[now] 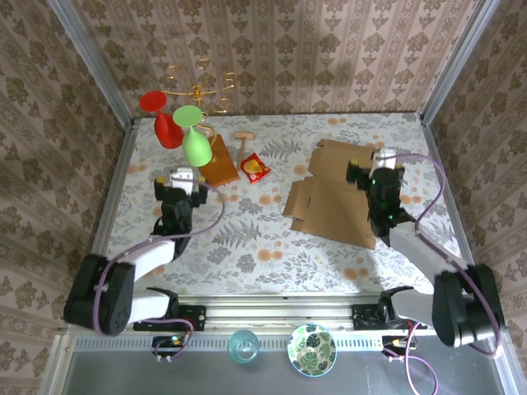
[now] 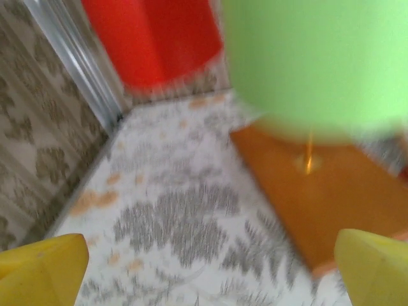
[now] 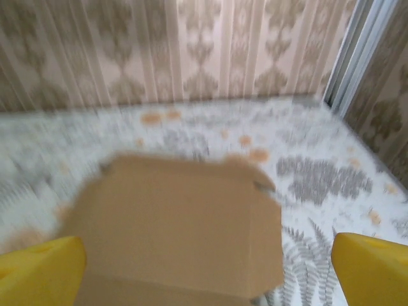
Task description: Fold the paper box
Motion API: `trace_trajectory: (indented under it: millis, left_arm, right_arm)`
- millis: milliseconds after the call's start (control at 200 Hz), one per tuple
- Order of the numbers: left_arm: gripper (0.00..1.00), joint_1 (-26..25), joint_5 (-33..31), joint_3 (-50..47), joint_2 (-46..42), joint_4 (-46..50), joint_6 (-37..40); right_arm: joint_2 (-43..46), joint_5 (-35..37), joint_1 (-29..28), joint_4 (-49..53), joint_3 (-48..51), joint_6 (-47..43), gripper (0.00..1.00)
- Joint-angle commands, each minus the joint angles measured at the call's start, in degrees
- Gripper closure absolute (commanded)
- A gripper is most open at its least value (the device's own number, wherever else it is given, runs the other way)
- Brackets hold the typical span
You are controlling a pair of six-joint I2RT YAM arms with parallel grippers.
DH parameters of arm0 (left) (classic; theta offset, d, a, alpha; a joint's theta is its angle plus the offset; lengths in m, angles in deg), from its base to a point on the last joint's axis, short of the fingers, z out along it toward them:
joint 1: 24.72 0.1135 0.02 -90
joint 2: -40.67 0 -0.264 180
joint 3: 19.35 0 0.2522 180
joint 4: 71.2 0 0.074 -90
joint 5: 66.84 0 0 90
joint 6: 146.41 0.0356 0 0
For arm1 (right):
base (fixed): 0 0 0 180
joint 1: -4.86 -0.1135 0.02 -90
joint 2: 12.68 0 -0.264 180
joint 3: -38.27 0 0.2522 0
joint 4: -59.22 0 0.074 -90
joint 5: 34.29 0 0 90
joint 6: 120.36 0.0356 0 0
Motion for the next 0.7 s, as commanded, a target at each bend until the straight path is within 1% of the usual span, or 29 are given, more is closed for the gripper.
trace_trajectory:
  millis: [0,15,35,60,80,95,115,130,160,185,215,245,300,335,355,375,435,530,595,690]
  left_arm:
    - [0.00,0.4,-2.5,17.8,-6.2,38.4,-28.2]
    - [0.00,0.9,-0.5,19.2,-6.3,41.8,-32.8]
    - [0.00,1.8,2.1,20.1,-6.0,43.0,-38.4]
    - [0.00,4.1,8.0,19.8,-5.4,41.2,-43.5]
    - [0.00,5.8,14.9,18.9,-4.7,37.8,-47.2]
    - [0.00,7.1,20.3,18.2,-3.8,35.1,-49.8]
    - [0.02,8.7,25.8,17.5,-2.3,31.8,-54.2]
    - [0.08,9.3,29.0,17.3,-1.1,29.8,-56.9]
    - [0.19,9.3,33.2,18.0,1.3,28.1,-61.2]
    - [0.24,8.3,35.2,19.2,3.2,29.3,-63.6]
    - [0.26,6.4,36.3,21.1,4.9,31.9,-65.9]
    - [0.28,3.7,36.5,22.9,6.2,35.5,-67.2]
    - [0.31,-1.4,35.4,25.5,8.0,42.5,-68.8]
    - [0.33,-5.0,35.0,26.1,9.1,45.1,-70.6]
    - [0.33,-6.2,35.3,25.9,9.7,45.2,-71.9]
    - [0.35,-9.0,35.7,25.4,10.2,44.4,-73.3]
    - [0.41,-13.7,36.1,22.4,11.9,39.4,-79.6]
    - [0.42,-20.4,35.3,18.1,16.3,26.3,-89.9]
    - [0.42,-23.4,36.4,18.9,20.9,20.2,-92.5]
    - [0.41,-26.5,37.0,21.4,25.9,17.8,-94.5]
  right_arm:
    - [5.4,5.7,-0.5,30.7,-15.3,22.5,0.00]
    - [5.4,5.1,-0.2,35.1,-17.3,25.9,0.00]
    - [5.5,5.4,-0.1,40.0,-19.2,31.2,0.00]
    - [5.4,5.9,0.1,46.2,-20.7,38.7,0.00]
    - [5.5,4.1,0.8,49.7,-21.3,42.1,0.00]
    - [5.8,0.6,1.5,50.5,-21.5,42.1,0.00]
    - [6.1,-4.9,2.8,49.5,-21.1,40.5,0.00]
    - [6.2,-8.4,3.3,48.4,-20.8,39.6,0.00]
    - [6.1,-12.2,3.3,48.1,-21.1,39.0,0.00]
    - [5.5,-13.2,2.5,50.3,-22.4,39.4,0.02]
    - [4.7,-13.4,1.2,54.5,-24.7,39.8,0.08]
    - [3.6,-14.4,0.2,58.4,-26.6,39.7,0.18]
    - [1.6,-18.5,-0.9,64.3,-29.4,39.9,0.34]
    - [0.8,-21.4,-1.6,66.8,-29.8,40.2,0.41]
    - [0.6,-22.9,-2.0,67.7,-29.7,40.5,0.44]
    - [0.6,-24.3,-2.2,68.5,-29.1,40.7,0.46]
    - [1.7,-27.0,-2.9,69.8,-26.7,41.5,0.48]
    - [5.5,-27.8,-2.5,69.6,-21.2,42.5,0.45]
    - [7.4,-30.0,-0.6,68.8,-17.8,43.9,0.43]
    - [8.9,-35.0,1.5,64.2,-13.1,45.2,0.42]
